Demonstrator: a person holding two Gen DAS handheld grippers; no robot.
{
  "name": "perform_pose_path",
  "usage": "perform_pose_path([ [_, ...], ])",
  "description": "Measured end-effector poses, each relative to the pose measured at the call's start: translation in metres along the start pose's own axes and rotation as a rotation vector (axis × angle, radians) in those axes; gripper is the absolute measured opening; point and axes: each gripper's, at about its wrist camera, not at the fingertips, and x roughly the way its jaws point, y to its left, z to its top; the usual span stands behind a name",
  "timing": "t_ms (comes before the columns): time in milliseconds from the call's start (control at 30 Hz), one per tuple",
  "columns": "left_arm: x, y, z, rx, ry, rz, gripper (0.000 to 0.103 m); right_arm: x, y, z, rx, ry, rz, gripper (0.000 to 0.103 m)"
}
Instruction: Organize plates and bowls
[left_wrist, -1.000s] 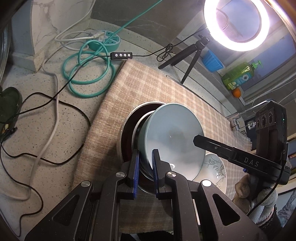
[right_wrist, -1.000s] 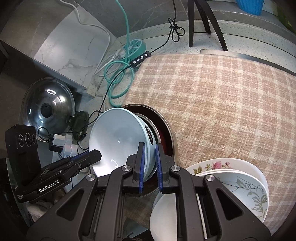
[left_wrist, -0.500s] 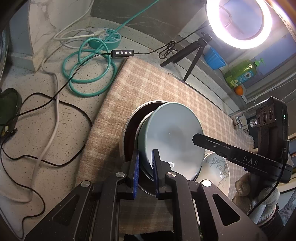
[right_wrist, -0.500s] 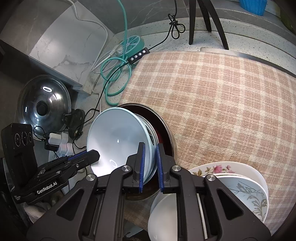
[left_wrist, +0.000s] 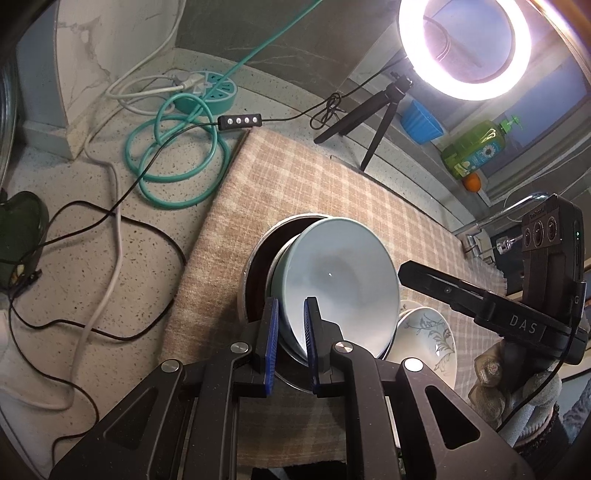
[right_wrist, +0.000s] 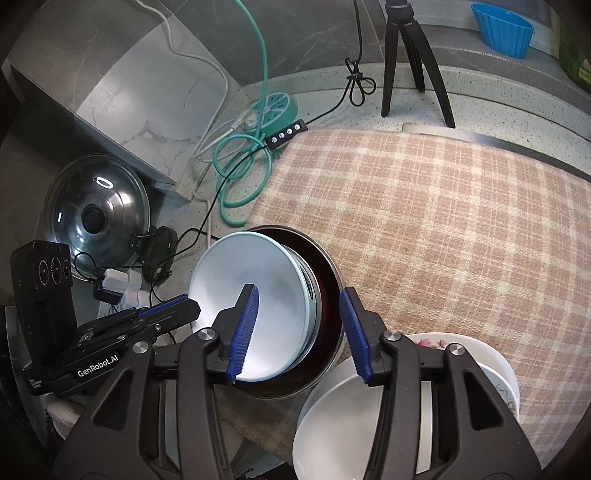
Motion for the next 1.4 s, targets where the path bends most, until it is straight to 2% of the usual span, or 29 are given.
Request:
perform_pose_path([
  [200,-0.013,0.004,0.0,0.001,-0.043,0.005,0.012,-0.016,-0.015,-0.003,0.077,-0.058,0.024,0.064],
  [333,-0.019,0.014,-0.003,-0.014,-0.063,0.033,0.012,-0.022,-0.025,-0.007,0.08,-0.081,-0.013,0.064],
  [533,-0.012,0.027,-0.01,-0.018,-0.045,0.072,0.012,-0.03,-0.027,-0.015,0.017,-0.142,-0.1,0.064],
  [633,-0.008,0.03,-0.013,-0.023,-0.035,0.07,0.012,-0.028,-0.029,-0.015,0.012,-0.123,-0.097,0.064],
  [800,-0.005,0.029,-0.015,-0.031,-0.035,0.054,0.012,-0.023,-0.028,-0.017,-0.015,-0.094,-0.146,0.064],
  [900,-0.003,0.026,-0.014,-0.029,-0.039,0.051,0.012,-0.018,-0.031,-0.017,0.005,-0.063,-0.137,0.064],
  [1000,0.0,0.026,-0.013,-0.032,-0.03,0.048,0.012,-0.014,-0.034,-0.017,0.027,-0.051,-0.114,0.056],
  [1133,0.004,0.026,-0.013,-0.033,-0.018,0.05,0.012,-0.01,-0.033,-0.019,0.028,-0.033,-0.095,0.053],
  [1200,0.005,0.026,-0.013,-0.035,-0.016,0.051,0.012,-0.007,-0.032,-0.02,0.024,-0.022,-0.09,0.047],
  [1400,0.008,0.025,-0.012,-0.032,-0.009,0.051,0.012,0.001,-0.031,-0.021,0.031,0.001,-0.075,0.046],
])
